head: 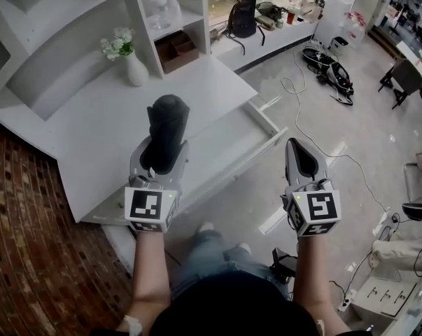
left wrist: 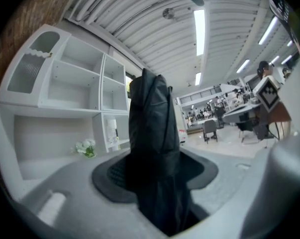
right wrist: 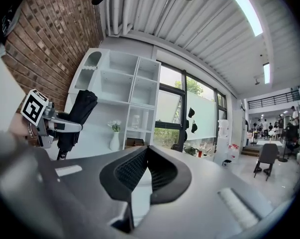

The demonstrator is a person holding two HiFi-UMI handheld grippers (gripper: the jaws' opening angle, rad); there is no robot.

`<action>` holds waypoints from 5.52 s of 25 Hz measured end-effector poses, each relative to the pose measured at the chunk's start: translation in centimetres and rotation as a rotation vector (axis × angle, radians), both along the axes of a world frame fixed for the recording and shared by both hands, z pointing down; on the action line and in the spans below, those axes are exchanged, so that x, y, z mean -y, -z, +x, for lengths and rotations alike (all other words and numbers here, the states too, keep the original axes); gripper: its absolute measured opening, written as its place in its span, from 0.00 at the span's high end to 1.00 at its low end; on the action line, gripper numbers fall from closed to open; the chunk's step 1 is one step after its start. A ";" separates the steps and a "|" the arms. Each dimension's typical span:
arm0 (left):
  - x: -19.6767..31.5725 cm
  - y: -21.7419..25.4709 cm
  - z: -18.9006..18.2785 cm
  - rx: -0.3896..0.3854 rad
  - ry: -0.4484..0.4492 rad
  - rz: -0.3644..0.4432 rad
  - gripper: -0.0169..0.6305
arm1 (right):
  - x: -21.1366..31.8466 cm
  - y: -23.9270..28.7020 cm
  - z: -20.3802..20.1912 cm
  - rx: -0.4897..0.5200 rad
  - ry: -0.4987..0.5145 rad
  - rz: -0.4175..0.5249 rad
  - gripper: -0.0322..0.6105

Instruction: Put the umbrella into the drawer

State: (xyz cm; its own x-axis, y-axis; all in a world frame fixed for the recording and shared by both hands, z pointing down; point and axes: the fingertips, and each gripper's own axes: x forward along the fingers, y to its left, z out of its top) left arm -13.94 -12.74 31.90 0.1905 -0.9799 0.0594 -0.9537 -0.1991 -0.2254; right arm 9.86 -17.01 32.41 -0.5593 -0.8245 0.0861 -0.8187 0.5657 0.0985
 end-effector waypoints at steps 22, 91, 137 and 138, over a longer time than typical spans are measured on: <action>9.0 -5.9 -4.2 -0.018 -0.278 -0.142 0.61 | 2.2 -2.7 -5.7 -0.037 -0.236 -0.082 0.95; 16.4 -45.5 7.1 0.299 -0.375 -1.253 0.59 | 16.8 -19.1 0.5 -0.165 -0.060 -0.459 0.95; 11.4 -19.7 0.7 0.136 -0.327 -0.588 0.51 | 4.3 -4.9 -6.0 -0.103 -0.132 -0.138 0.95; 11.2 -18.9 0.4 0.126 -0.321 -0.567 0.51 | 3.9 -4.5 -6.0 -0.105 -0.136 -0.127 0.95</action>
State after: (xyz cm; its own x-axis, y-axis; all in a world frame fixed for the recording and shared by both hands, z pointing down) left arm -13.54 -23.95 50.83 0.4256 -0.6861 0.5900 -0.8007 -0.5893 -0.1077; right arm 3.88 -20.90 36.92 -0.4266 -0.8704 0.2458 -0.8772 0.4644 0.1220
